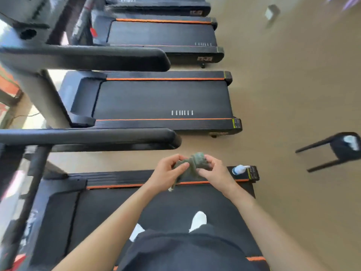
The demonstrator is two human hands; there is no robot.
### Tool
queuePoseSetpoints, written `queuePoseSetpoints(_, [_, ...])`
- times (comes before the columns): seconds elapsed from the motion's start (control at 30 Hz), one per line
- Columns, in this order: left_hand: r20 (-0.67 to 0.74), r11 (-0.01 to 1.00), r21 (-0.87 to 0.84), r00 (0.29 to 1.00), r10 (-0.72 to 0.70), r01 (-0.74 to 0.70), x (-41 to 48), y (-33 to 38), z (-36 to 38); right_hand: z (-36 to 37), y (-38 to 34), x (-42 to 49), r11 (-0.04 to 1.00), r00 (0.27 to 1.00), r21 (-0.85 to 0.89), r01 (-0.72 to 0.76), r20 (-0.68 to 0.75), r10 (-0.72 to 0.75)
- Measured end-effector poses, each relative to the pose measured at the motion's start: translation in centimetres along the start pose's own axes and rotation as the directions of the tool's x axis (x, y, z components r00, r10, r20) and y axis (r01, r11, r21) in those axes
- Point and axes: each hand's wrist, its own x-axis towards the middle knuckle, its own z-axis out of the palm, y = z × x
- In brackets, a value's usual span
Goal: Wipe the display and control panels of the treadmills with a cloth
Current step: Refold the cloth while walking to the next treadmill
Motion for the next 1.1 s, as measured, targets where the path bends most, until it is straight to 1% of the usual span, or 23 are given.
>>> queuePoseSetpoints(0.1, [0.096, 0.999, -0.009, 0.995, -0.030, 0.031, 2.7, 2.0, 4.2, -4.9, 2.3, -0.2, 1.000, 0.999, 0.007, -0.014, -0.033, 0.015])
queuePoseSetpoints(0.17, [0.137, 0.998, 0.010, 0.989, -0.064, 0.063, 4.2, 3.0, 6.1, -7.6, 3.5, -0.1, 0.999, 0.997, -0.025, -0.047, -0.054, 0.046])
queuePoseSetpoints(0.23, [0.158, 0.997, 0.026, 0.984, -0.079, 0.075, 5.8, 3.8, 7.7, -9.8, 4.2, 0.2, 0.996, 0.993, -0.053, -0.066, -0.098, 0.061])
queuePoseSetpoints(0.37, [0.179, 0.991, 0.043, 0.975, -0.129, 0.123, 10.0, 4.6, 9.3, -13.2, 4.5, 2.0, 0.998, 0.976, 0.005, -0.061, -0.210, 0.061])
queuePoseSetpoints(0.47, [0.157, 0.981, 0.132, 0.974, -0.163, 0.143, 14.1, 4.6, 8.8, -15.4, 4.5, 5.0, 0.996, 0.953, -0.007, -0.084, -0.291, 0.079])
queuePoseSetpoints(0.53, [0.127, 0.971, 0.183, 0.976, -0.178, 0.154, 17.3, 4.1, 8.0, -16.9, 4.3, 7.8, 0.995, 0.945, -0.036, -0.093, -0.318, 0.077])
queuePoseSetpoints(0.63, [0.074, 0.969, 0.187, 0.981, -0.179, 0.163, 22.4, 3.9, 6.9, -19.2, 3.4, 12.8, 0.993, 0.946, -0.070, -0.097, -0.318, 0.070])
queuePoseSetpoints(0.7, [0.063, 0.974, 0.153, 0.982, -0.178, 0.167, 25.5, 4.4, 6.0, -20.8, 2.4, 16.3, 0.990, 0.947, -0.092, -0.111, -0.313, 0.077])
queuePoseSetpoints(0.77, [0.056, 0.973, 0.155, 0.982, -0.182, 0.172, 28.4, 4.6, 4.9, -22.2, 0.8, 19.6, 0.988, 0.950, -0.116, -0.105, -0.306, 0.065])
queuePoseSetpoints(0.87, [0.014, 0.970, 0.176, 0.985, -0.172, 0.167, 32.6, 5.3, 3.0, -23.9, -2.3, 24.1, 0.982, 0.940, -0.169, -0.085, -0.340, 0.023])
queuePoseSetpoints(0.97, [-0.039, 0.980, 0.096, 0.985, -0.169, 0.172, 36.2, 6.7, 1.4, -25.7, -5.2, 28.5, 0.968, 0.939, -0.245, -0.064, -0.344, -0.025])
queuePoseSetpoints(1.1, [-0.095, 0.977, -0.117, 0.978, -0.187, 0.176, 40.8, 7.9, -0.3, -27.9, -7.9, 35.3, 0.931, 0.934, -0.358, -0.071, -0.352, -0.064])
